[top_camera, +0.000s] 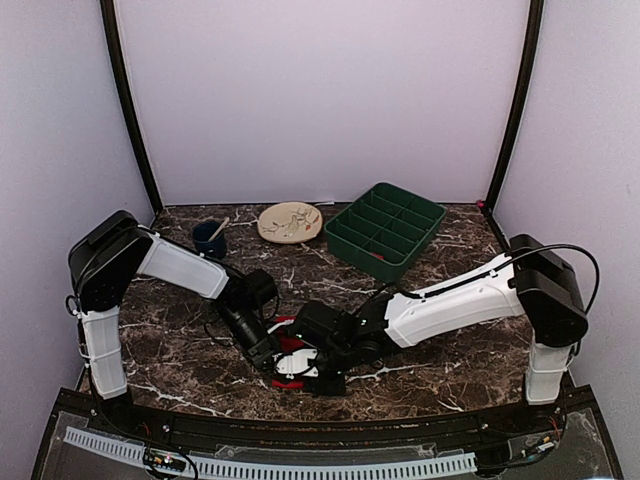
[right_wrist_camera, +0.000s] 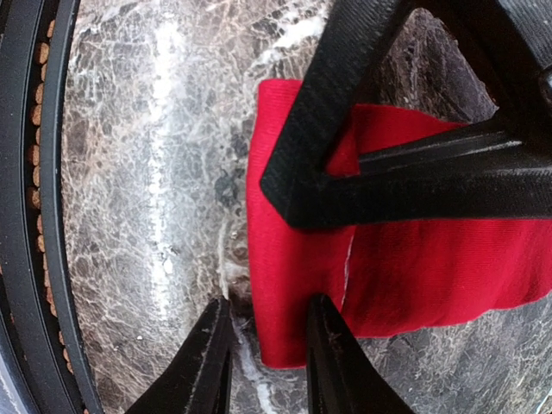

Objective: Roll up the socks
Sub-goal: Roll the sock at the center of the board.

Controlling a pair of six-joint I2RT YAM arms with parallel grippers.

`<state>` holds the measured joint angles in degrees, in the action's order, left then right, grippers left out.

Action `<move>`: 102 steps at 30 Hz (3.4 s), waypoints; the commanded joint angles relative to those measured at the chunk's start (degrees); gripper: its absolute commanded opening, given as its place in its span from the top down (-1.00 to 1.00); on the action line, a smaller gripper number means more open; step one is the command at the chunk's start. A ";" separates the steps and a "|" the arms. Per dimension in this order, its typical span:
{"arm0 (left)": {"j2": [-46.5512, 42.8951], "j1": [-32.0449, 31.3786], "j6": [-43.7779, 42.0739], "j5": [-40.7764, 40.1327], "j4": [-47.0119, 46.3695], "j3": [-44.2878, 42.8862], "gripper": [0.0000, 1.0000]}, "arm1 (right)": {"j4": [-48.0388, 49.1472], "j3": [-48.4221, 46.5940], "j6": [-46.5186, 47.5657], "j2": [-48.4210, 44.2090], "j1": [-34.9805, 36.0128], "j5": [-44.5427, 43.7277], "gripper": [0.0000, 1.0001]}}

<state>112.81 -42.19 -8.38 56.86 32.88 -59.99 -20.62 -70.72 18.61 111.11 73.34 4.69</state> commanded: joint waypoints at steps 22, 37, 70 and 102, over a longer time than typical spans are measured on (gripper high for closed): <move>1.17 0.36 -1.42 2.77 1.92 -0.04 1.00 | 3.39 0.78 2.13 0.50 -0.38 -5.68 0.18; 0.90 0.36 -0.90 0.51 2.64 -0.47 0.94 | 0.93 -0.13 1.45 1.98 -2.14 0.32 0.91; -21.53 4.10 9.98 -27.93 -14.58 8.81 0.49 | -10.31 -9.26 -3.51 5.77 -8.74 20.14 1.00; -48.08 -20.51 1.49 -62.84 -37.19 30.62 0.42 | -24.17 -21.25 -3.72 15.50 -15.82 36.69 1.00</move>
<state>67.20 -59.29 -4.40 -5.61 -3.14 -30.79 -45.36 -89.38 15.94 125.40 59.51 39.29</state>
